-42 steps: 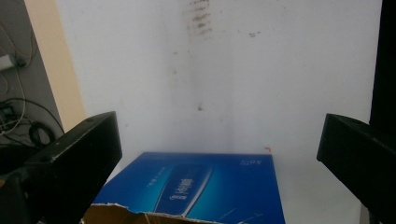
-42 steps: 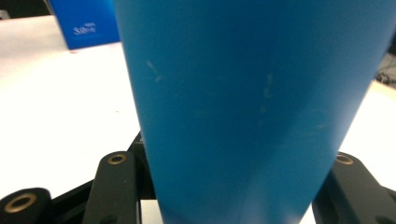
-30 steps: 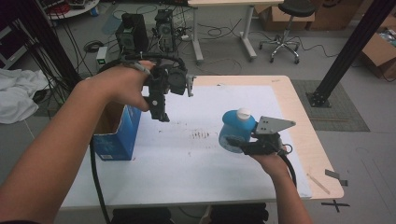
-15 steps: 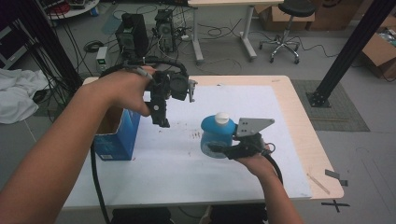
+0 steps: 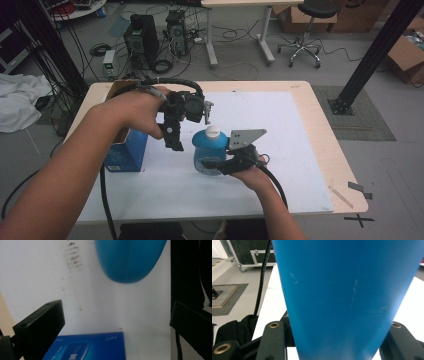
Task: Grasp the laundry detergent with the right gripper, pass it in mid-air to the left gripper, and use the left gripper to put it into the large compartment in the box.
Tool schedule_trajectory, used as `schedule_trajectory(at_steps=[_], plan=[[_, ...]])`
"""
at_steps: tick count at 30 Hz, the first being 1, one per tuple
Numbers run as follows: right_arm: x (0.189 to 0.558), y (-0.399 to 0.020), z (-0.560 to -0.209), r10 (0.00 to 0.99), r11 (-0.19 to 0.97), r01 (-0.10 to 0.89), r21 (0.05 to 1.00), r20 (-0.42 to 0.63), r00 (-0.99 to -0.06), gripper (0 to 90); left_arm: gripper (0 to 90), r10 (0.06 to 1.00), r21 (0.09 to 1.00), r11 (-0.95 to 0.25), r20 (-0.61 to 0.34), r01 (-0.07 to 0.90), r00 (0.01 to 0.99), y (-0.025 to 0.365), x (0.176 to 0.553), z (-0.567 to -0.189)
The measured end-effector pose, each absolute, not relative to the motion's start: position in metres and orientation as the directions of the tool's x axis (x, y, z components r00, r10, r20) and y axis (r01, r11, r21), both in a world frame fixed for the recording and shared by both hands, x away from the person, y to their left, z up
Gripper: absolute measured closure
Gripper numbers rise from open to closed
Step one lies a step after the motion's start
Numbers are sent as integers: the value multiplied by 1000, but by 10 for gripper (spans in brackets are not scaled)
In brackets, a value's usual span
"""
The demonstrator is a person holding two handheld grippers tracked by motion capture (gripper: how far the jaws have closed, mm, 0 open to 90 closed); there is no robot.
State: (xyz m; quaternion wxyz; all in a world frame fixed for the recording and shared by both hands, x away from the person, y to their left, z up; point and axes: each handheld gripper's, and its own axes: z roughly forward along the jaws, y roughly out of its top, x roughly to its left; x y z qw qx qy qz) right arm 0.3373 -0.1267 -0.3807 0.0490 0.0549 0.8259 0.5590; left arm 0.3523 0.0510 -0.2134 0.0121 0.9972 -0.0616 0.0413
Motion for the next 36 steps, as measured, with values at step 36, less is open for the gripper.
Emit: schedule_trajectory(at_steps=[36], plan=[[342, -68, -392, 72, 360, -9, 933, -37, -997, 450, 3, -119, 7, -993, 70, -120, 990, 44, 338, -247]])
